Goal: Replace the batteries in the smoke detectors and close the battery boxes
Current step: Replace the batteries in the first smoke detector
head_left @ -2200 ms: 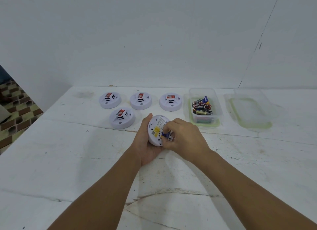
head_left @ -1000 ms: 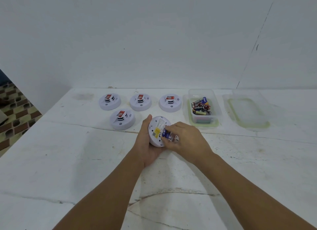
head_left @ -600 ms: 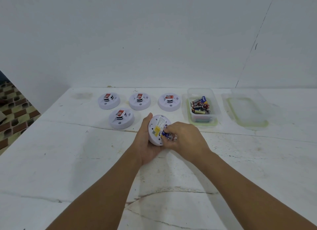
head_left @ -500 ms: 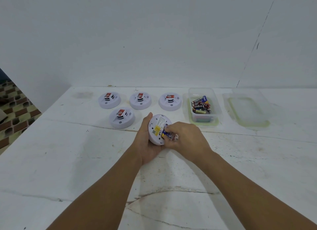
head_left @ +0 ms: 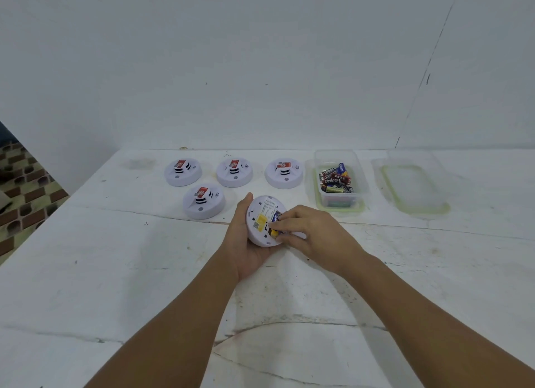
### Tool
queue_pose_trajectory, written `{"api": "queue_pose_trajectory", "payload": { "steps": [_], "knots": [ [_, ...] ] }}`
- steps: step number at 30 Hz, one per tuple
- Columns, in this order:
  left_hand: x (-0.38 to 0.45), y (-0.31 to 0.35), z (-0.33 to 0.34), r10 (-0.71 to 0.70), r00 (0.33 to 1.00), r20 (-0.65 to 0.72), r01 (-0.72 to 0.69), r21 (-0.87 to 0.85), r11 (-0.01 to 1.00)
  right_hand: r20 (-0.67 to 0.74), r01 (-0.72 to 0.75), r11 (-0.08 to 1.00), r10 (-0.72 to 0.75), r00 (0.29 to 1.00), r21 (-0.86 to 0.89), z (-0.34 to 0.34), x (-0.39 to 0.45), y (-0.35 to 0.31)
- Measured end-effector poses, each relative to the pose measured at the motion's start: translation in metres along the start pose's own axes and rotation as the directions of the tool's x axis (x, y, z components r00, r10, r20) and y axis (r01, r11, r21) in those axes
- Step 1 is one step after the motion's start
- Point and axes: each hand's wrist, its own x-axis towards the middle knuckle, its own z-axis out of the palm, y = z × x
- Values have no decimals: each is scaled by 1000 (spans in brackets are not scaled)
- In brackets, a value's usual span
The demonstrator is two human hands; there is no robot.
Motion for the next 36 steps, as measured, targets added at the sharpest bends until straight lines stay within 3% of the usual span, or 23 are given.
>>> {"api": "queue_pose_trajectory", "payload": {
  "steps": [5, 8, 9, 11, 12, 14, 19, 24, 36],
  "knots": [
    [0, 0, -4, 20, 999, 32, -19, -10, 1000, -20, 201, 953, -211, 977, -225, 4, 2, 1],
    [-3, 0, -2, 19, 999, 29, -18, -28, 999, -97, 230, 944, -258, 961, -235, 5, 2, -4],
    [-3, -1, -2, 26, 999, 26, -25, -25, 999, -163, 172, 974, -196, 967, -146, 6, 1, -8],
    [-1, -2, -3, 45, 999, 10, -44, -17, 999, -318, -37, 984, 93, 944, 176, 6, -1, -19],
    [-1, -3, -3, 49, 999, 1, -49, -13, 999, -345, -121, 941, 233, 909, 317, 7, -2, -24],
    [0, -3, -2, 46, 999, -3, -46, -3, 999, -299, -239, 885, 372, 879, 398, 14, -3, -28],
    [-3, -1, 1, 44, 999, 6, -44, -11, 999, -115, -418, 822, 493, 863, 387, 40, -4, -25],
    [-4, -1, 5, 32, 999, -27, -32, -1, 999, -155, -463, 803, 547, 823, 376, 48, 0, -23],
    [-2, -2, 2, 6, 1000, -15, -5, 41, 999, -182, -444, 807, 540, 822, 389, 50, 5, -25]
  ]
}}
